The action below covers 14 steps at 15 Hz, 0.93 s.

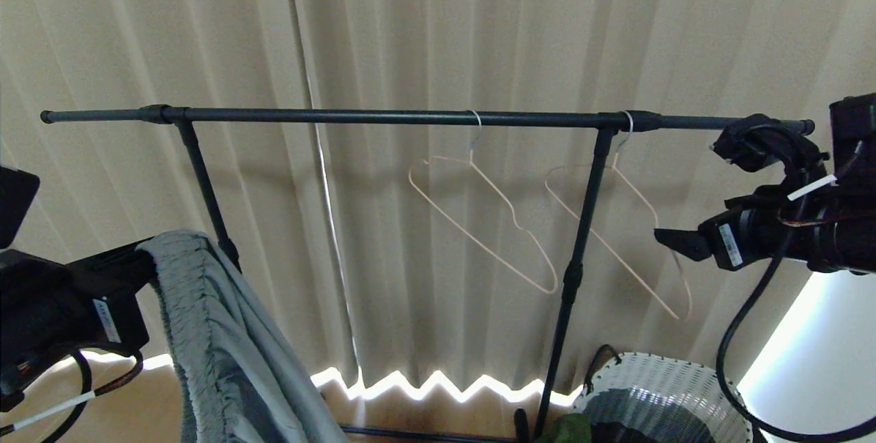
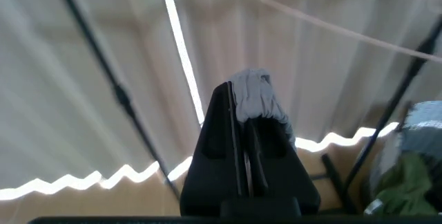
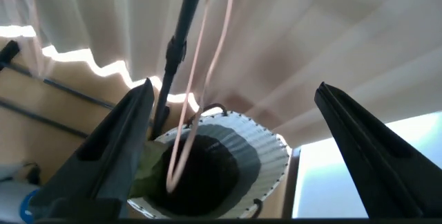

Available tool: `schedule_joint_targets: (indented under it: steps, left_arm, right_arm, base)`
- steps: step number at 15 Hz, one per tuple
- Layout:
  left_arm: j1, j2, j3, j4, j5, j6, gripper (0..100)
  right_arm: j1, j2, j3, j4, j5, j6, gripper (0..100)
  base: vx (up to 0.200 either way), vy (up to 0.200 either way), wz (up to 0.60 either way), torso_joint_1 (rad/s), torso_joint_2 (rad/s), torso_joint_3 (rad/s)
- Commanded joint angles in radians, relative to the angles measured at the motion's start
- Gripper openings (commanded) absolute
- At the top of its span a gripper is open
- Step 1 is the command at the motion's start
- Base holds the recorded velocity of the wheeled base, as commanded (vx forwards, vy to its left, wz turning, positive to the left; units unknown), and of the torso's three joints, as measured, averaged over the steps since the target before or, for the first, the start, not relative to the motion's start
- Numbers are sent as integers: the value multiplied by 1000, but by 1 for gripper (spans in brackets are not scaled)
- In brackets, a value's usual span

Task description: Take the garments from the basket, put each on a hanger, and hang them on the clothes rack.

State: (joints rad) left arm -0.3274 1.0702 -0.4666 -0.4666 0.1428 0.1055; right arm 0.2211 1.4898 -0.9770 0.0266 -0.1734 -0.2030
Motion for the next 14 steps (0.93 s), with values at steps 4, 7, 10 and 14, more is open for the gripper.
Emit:
schedule_joint_targets:
  steps: [4, 7, 10, 14]
  left_arm:
    - [13, 65, 3, -17, -5, -4, 0]
    - [19, 48, 14, -17, -5, 2, 0]
    - [19, 14, 28, -17, -5, 0, 0]
    - [19, 1, 31, -15, -5, 2, 0]
  right_arm:
    - [7, 127, -78, 1, -5, 37, 100]
    - [1, 230, -126, 9, -6, 116, 100]
    - [3, 293, -161, 9, -6, 174, 100]
    - [4, 307, -169, 7, -6, 183, 100]
  base:
    - [0, 0, 0, 0, 0, 0]
    - [0, 0, 0, 0, 0, 0]
    - [0, 0, 0, 0, 0, 0]
    - [0, 0, 0, 0, 0, 0]
